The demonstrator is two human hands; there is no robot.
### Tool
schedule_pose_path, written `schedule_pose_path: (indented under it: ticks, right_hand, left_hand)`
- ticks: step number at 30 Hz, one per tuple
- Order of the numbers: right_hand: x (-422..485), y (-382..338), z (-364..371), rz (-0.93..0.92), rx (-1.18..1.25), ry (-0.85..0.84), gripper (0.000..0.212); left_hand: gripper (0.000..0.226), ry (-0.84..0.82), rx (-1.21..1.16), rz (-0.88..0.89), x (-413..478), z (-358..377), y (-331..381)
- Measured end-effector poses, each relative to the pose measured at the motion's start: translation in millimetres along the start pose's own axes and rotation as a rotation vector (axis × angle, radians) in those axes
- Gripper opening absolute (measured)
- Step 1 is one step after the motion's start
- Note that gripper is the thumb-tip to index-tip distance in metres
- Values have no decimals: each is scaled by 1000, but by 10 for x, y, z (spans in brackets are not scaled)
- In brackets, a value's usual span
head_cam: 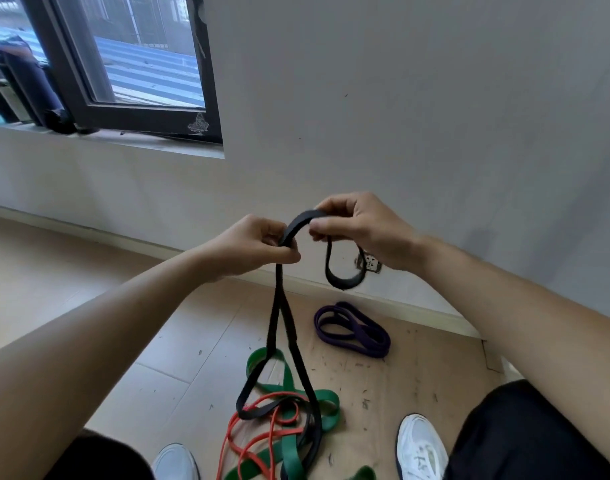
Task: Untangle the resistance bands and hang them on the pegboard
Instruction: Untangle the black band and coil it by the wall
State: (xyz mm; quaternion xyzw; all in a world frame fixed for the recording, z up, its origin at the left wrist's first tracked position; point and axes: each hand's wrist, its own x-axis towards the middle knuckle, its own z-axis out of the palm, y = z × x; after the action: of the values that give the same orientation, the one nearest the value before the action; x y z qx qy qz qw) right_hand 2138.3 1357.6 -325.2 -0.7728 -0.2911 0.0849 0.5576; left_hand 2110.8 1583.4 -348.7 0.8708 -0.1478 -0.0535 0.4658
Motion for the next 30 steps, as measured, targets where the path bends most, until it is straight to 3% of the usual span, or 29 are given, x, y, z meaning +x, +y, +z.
schedule_pose_path:
  ticks: [3,7,12,15,19,24,26,30]
  right_hand:
    - [40,-51,-107,-71,165,149,6]
    - [98,-23,-326,-109,313,327,9]
    - [112,141,-503,-55,358,372,13]
    - [86,288,-618,18,275,303,14]
    - [10,431,-608,173,78,10,26]
    - [7,347,-279,204,-63,-212,34]
    - [34,237,-157,143,4,-199,39]
    - [86,37,-110,1,88,-75,27]
  left_hand:
    - [8,-43,-29,-6,13,50,-44]
    - [20,-79,-94,-26,42,33,-112]
    - [38,117,-294,3,97,-44,-36]
    - [32,290,-426,48,135,-121,78]
    - [14,474,-471,115,159,-246,204]
    - [23,348,-468,182,132,-142,319]
    - [24,273,-409,195,140,-64,335]
    - [26,248,-257,214,172,1,297]
